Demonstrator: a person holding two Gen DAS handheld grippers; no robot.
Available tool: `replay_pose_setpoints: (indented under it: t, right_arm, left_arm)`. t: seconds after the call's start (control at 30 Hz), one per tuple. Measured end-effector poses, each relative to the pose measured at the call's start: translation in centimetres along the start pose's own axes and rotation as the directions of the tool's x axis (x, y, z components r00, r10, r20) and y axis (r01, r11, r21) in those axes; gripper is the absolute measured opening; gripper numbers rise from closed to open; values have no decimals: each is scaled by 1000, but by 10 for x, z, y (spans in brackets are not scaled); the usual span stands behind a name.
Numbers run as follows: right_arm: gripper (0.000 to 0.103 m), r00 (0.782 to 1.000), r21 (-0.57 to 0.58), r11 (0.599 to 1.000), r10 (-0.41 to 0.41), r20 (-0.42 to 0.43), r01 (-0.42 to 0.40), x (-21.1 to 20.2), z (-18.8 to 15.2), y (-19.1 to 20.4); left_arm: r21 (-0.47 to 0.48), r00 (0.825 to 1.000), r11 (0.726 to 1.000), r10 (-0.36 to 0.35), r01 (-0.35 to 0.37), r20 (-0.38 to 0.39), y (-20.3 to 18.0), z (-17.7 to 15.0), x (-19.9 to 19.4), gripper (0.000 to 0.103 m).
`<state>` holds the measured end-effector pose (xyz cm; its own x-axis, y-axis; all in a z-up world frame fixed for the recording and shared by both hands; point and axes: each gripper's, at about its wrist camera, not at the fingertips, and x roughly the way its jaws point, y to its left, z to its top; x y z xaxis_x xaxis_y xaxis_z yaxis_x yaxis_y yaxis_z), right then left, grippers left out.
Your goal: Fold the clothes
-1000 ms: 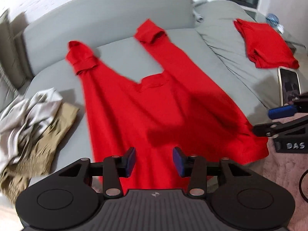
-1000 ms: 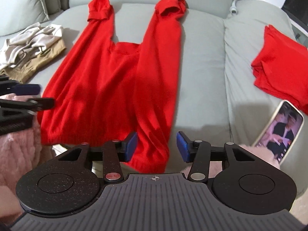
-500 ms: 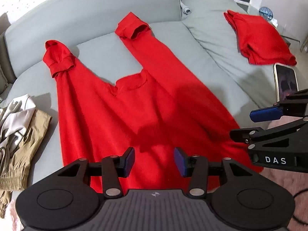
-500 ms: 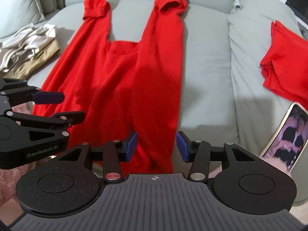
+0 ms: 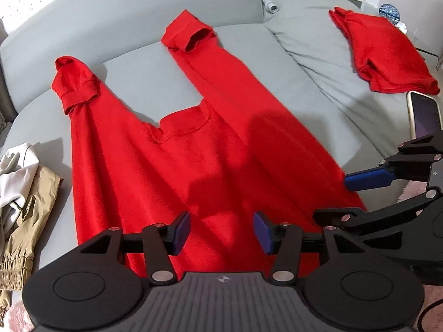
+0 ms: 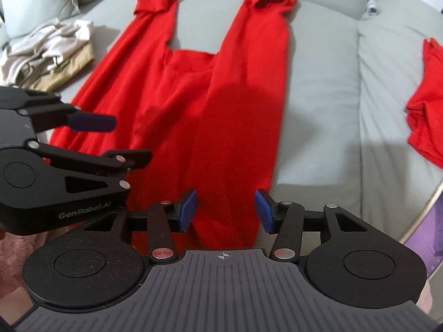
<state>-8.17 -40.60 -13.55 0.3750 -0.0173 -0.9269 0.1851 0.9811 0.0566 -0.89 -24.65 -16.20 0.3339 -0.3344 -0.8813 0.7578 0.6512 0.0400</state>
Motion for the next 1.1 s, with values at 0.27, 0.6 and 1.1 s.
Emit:
replay_pose_setpoints:
  t: [0.27, 0.6, 1.1]
  right_arm:
    - [49, 999, -71, 997, 36, -28, -38, -1, -8, 8]
    - [3, 993, 175, 978, -115, 8, 112, -13, -26, -44]
    - [44, 986, 330, 931, -168, 10, 155, -44, -34, -78]
  left_arm:
    - [27, 1000, 1000, 11, -11, -23, -7, -4, 4, 48]
    - [127, 998, 991, 39, -32, -49, -24, -8, 7, 42]
    - [90, 994, 992, -90, 84, 67, -35, 8, -21, 39]
